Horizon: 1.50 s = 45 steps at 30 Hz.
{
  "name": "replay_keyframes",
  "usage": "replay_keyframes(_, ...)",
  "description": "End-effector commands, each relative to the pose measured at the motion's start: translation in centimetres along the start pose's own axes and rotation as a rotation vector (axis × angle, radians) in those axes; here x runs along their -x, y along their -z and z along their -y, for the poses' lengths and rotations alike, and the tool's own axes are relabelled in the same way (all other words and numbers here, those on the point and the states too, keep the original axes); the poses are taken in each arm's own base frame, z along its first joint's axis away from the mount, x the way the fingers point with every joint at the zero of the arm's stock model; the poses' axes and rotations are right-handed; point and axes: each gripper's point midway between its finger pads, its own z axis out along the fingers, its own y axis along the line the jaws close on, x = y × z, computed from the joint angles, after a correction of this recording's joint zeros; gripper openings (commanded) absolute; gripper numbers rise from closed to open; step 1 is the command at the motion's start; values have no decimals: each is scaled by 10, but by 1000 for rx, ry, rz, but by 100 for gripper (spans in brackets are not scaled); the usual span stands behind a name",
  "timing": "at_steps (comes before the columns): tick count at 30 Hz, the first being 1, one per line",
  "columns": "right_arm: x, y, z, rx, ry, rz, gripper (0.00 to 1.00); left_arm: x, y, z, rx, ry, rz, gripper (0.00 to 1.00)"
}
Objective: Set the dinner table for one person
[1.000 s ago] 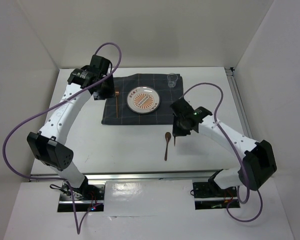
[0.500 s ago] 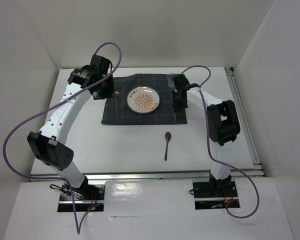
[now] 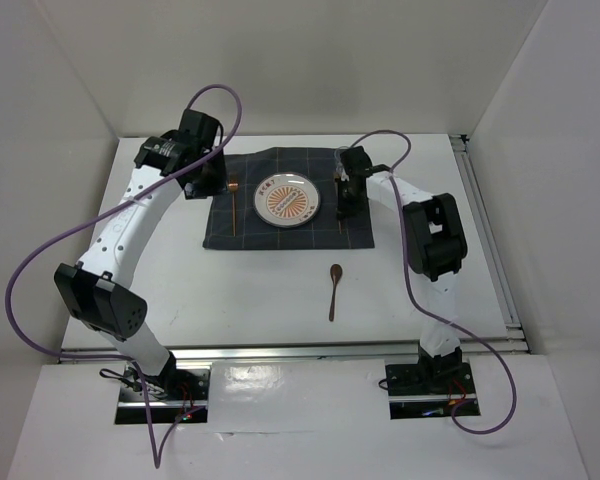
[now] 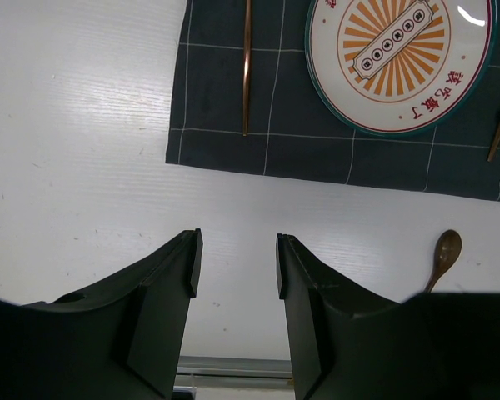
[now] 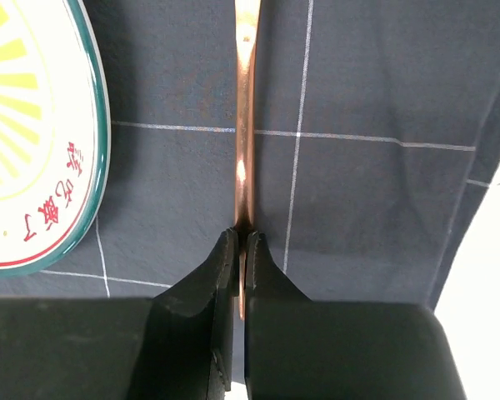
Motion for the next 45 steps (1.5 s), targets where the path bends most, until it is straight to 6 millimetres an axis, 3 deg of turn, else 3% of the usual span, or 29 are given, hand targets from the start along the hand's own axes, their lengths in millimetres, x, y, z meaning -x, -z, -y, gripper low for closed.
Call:
replay_keyframes(1,19,2,-15,48,-17,47,0,7,1,-5,17,-22,17,58)
replay_keyframes(3,17,2,-15,45,-17,38,3,7,1,-6,25,-22,21,58)
replay_keyframes(5,14,4,-15,48,-18,19,24,7,1,-6,25,-22,21,58)
replay_keyframes(8,20,13,-21,45,-10,31,34,7,1,-5,16,-22,16,58)
replay_keyframes(11,32,39,-19,24,-10,72,48,5,3,-6,15,-21,18,58)
replay_keyframes(13,33,63,-18,20,-20,101,50,7,10,-7,7,-17,35,58)
replay_keyframes(14,39,86,-19,23,-34,145,50,7,10,-7,7,-17,35,58)
replay_keyframes(17,4,102,-20,48,-52,100,50,5,14,-10,14,-16,40,58)
replay_keyframes(18,2,121,-27,79,-65,132,51,6,18,-11,10,-14,50,58)
replay_keyframes(19,-29,116,-27,79,-60,71,59,3,15,-12,15,-17,39,58)
replay_keyframes(20,-42,120,-31,84,-58,58,63,0,13,-12,19,-19,31,58)
replay_keyframes(21,-69,126,-39,94,-57,21,66,1,17,-13,15,-16,40,58)
replay_keyframes(23,-92,135,-51,114,-78,2,72,-1,15,-13,18,-9,32,58)
replay_keyframes(24,-118,131,-58,114,-63,-46,73,-1,18,-12,5,-7,36,58)
replay_keyframes(25,-130,131,-60,113,-67,-67,74,-1,19,-12,5,-7,36,58)
replay_keyframes(27,-151,130,-70,123,-94,-106,74,-1,19,-12,5,-7,36,58)
replay_keyframes(28,-170,126,-69,102,-84,-136,74,2,21,-11,0,-5,47,58)
replay_keyframes(31,-196,114,-63,51,-102,-185,71,1,25,-12,0,-5,45,58)
replay_keyframes(37,-226,95,-64,0,-83,-232,63,-2,30,-16,9,-5,49,58)
replay_keyframes(40,-234,88,-61,-53,-72,-226,45,-8,28,-17,6,-8,33,58)
replay_keyframes(45,-229,84,-57,-92,-57,-193,13,-5,30,-16,2,-6,41,58)
